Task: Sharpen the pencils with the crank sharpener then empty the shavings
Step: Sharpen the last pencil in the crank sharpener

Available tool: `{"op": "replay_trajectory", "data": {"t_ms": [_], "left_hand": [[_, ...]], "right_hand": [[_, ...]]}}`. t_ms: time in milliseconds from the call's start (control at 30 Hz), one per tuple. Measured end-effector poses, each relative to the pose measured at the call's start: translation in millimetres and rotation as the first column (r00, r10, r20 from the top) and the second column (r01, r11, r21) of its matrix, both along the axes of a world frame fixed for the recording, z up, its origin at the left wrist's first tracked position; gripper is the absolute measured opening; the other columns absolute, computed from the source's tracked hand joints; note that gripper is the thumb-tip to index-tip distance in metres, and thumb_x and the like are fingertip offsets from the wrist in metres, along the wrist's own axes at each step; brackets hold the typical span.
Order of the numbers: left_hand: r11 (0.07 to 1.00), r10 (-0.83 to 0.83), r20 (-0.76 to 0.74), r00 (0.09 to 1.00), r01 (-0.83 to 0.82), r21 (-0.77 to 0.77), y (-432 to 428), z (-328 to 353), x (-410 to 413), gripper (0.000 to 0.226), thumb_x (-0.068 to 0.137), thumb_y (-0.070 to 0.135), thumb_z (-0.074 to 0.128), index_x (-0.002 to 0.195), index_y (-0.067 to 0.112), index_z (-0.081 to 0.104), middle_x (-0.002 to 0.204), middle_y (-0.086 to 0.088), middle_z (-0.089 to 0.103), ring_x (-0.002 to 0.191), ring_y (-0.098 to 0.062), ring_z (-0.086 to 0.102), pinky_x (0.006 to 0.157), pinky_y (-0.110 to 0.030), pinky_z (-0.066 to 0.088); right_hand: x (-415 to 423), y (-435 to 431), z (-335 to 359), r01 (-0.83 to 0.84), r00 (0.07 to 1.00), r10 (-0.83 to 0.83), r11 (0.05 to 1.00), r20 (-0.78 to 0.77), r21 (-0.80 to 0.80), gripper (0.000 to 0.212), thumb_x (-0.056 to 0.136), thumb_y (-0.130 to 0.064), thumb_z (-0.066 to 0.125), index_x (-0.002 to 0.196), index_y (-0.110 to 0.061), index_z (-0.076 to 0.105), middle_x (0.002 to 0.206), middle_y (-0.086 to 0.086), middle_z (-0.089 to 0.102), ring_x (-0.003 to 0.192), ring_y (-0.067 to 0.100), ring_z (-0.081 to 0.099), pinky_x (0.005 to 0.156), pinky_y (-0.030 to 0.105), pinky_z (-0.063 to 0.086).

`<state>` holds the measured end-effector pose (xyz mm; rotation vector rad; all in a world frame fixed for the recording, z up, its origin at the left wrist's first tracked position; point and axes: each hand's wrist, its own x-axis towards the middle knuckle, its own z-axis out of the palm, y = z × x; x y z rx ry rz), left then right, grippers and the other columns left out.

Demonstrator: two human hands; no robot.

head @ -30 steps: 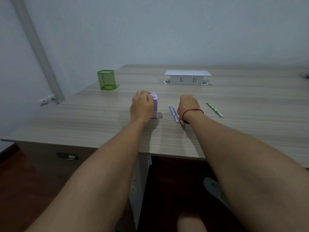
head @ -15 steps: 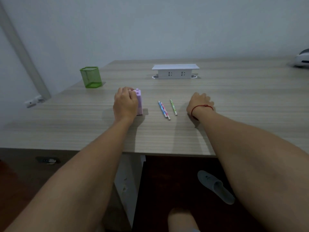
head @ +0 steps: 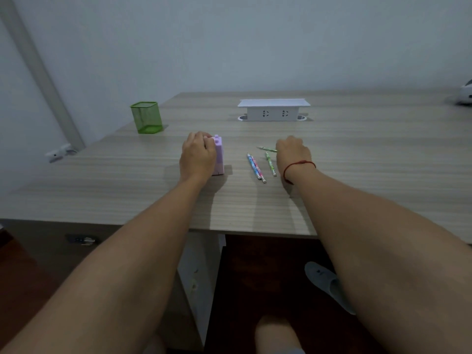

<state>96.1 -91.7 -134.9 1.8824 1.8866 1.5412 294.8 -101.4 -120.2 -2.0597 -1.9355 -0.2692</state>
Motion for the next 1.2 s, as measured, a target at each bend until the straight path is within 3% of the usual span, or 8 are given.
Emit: {"op": "replay_trajectory", "data": {"t_ms": [167,500,1200], "left_hand": [[0.992,-0.091,-0.024,0.996,0.089,-0.085,4,4,-9,0.035,0.097,0.017,0.032,0.108,0.004,0.063,0.116,-0.018,0.058,0.108,-0.031,0.053,0.090,-0.035,0.041],[0.974,-0.145,-0.039,0.989,0.136,-0.182,5,10,-12,0.036,0.098,0.019,0.032,0.116,0.006,0.061,0.123,-0.018,0.057,0.114,-0.031,0.050,0.095,-0.033,0.038],[0.982,-0.120,-0.118,0.986,0.101,-0.161,3,12,-10,0.034,0.098,0.020,0.032,0.112,0.006,0.059,0.117,-0.016,0.057,0.108,-0.029,0.052,0.089,-0.034,0.039]], "right_hand": [[-27,-7,10,-0.162,0.983,0.160,0.987,0.087,0.017,0.036,0.093,0.006,0.039,0.123,-0.009,0.052,0.121,0.014,0.059,0.111,0.034,0.056,0.092,0.042,0.044],[-53,-16,8,-0.183,0.980,0.176,0.980,0.096,0.072,0.031,0.096,0.000,0.039,0.123,-0.008,0.051,0.122,0.015,0.058,0.113,0.034,0.055,0.091,0.042,0.044],[-88,1,13,-0.317,0.946,0.310,0.946,0.092,0.071,0.029,0.101,-0.015,0.039,0.111,-0.010,0.066,0.114,0.013,0.065,0.107,0.032,0.061,0.084,0.039,0.046]]}}
